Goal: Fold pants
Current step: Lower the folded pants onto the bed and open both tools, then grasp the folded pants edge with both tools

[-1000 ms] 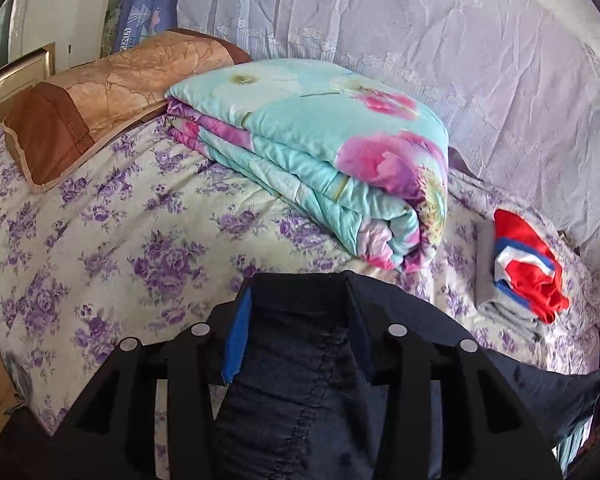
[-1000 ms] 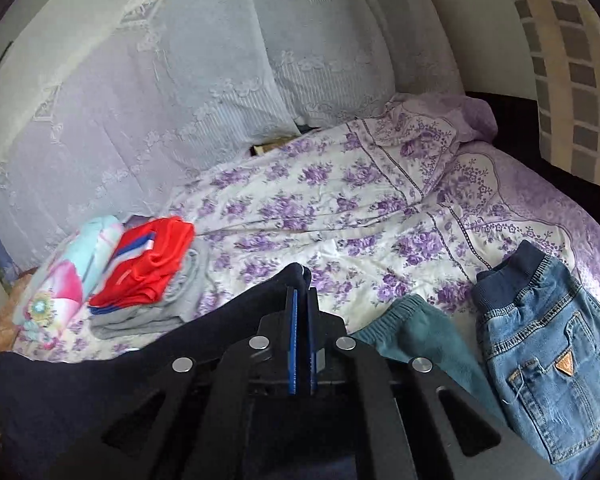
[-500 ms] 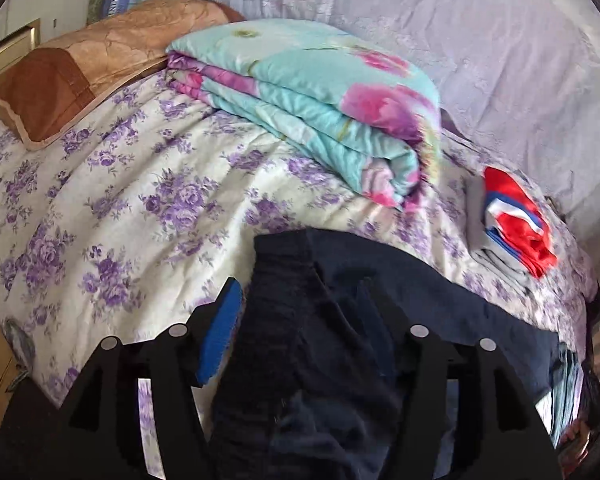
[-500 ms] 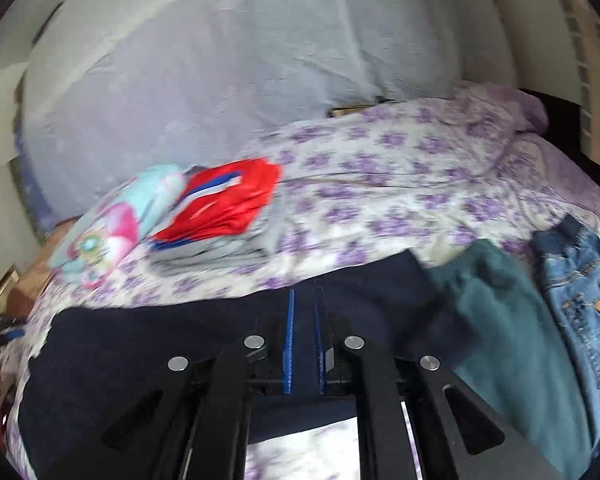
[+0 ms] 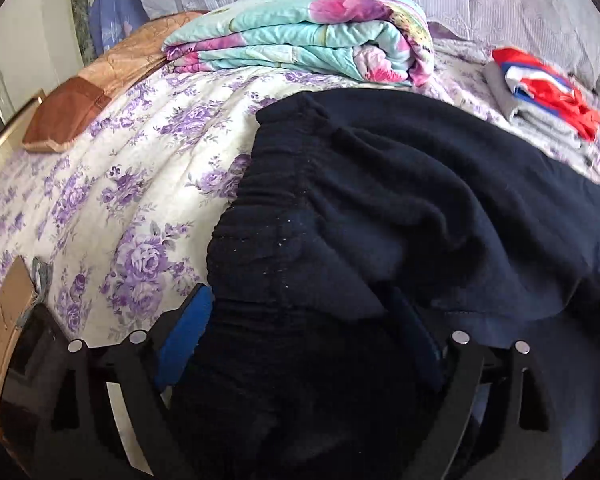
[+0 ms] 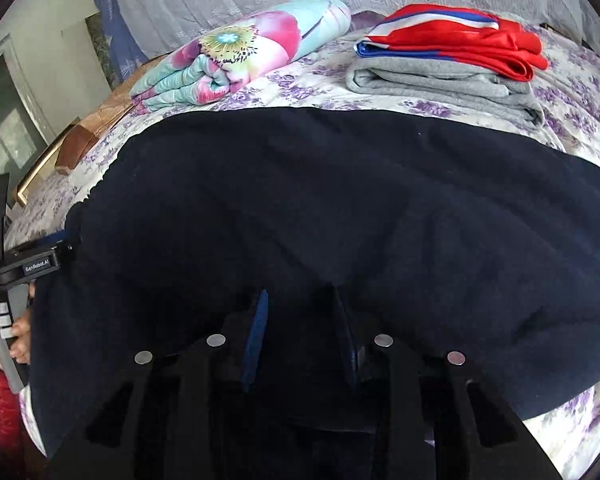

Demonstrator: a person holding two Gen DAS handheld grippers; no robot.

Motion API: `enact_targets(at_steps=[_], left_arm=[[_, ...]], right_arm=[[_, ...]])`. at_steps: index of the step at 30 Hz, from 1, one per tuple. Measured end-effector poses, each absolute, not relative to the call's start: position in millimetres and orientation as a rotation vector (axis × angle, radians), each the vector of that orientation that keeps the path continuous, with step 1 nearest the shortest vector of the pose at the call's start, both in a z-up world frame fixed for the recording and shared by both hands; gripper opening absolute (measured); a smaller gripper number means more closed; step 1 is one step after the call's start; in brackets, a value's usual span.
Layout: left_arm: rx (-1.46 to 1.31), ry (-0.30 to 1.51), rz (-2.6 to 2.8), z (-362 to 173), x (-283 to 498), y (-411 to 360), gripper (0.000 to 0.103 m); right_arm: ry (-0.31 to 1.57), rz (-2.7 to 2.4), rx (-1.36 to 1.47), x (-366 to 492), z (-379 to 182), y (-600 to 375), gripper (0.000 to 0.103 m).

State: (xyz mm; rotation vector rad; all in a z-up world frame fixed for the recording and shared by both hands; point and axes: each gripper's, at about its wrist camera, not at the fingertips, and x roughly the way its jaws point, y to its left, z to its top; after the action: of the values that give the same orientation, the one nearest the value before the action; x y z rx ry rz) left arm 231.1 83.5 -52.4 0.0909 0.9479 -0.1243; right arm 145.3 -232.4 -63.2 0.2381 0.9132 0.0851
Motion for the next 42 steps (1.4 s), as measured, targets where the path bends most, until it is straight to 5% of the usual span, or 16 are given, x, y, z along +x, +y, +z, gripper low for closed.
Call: enact_targets(at_steps=[4,7,11,21,23,32,42], left_arm=[[-0.019,0.961,-0.112,-49,225,102,0.088],[0.017,0.896,-0.080,-39,205,102,0.088],[0.055,0.850,-0.068,-31,181,102,0.088],[0.133,0.754,-0.063,-6,158,90,0.088],[0.147,0.745,-0.072,-3,163,84,0.088],[0.017,0.813,-0.097,6,240,81,0.095],[-0.172,1.047,-0.153,-18,367,90,0.095]], right_arm=[[0.783,0.065,0.263,112,-32,-234,0.037],[0.763,0.101,0.204,94,-27,-218,0.054],[0.884,0.117,0.145,98,-65,-207,0.055],[0.709,0.119,0.171,71,-11,-230,0.056],[0.673,0.130,0.124,73,3,-241,0.067],[0.619,0.181,-0.038,146,43,-318,0.079],[0.769,0.259,-0.188,231,-11,-349,0.079]])
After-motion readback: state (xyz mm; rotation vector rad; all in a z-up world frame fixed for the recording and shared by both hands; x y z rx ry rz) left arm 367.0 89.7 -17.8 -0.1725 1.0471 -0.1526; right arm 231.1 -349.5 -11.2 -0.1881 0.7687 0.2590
